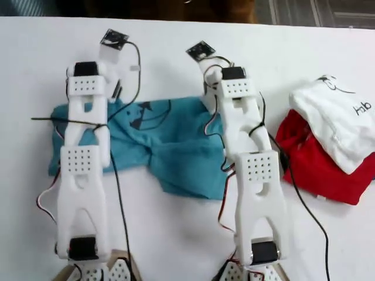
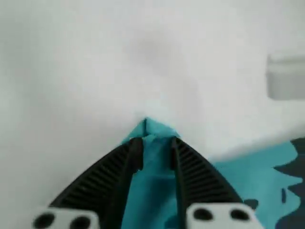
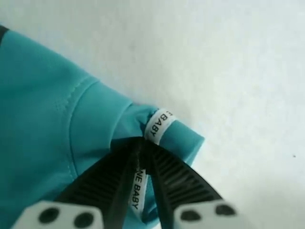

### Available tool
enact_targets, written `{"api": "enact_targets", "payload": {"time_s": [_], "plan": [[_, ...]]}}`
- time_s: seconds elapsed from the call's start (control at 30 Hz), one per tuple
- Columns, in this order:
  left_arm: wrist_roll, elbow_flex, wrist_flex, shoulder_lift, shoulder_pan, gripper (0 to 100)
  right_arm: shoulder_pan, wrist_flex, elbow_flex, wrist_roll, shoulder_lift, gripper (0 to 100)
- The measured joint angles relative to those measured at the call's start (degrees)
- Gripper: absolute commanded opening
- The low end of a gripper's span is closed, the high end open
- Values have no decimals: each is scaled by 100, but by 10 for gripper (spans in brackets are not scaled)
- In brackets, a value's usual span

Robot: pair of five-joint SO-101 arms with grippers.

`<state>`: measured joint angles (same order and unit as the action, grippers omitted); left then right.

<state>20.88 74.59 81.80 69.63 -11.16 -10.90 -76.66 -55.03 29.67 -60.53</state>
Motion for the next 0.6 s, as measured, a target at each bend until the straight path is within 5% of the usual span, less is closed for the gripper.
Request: {"api": "enact_targets", "payload": {"time_s": [0.17,0.6], "plan": [[9,0,35,0,88,24,0,0,0,0,0,18],[-281,404,404,0,114,26,0,0,0,0,0,18]]}}
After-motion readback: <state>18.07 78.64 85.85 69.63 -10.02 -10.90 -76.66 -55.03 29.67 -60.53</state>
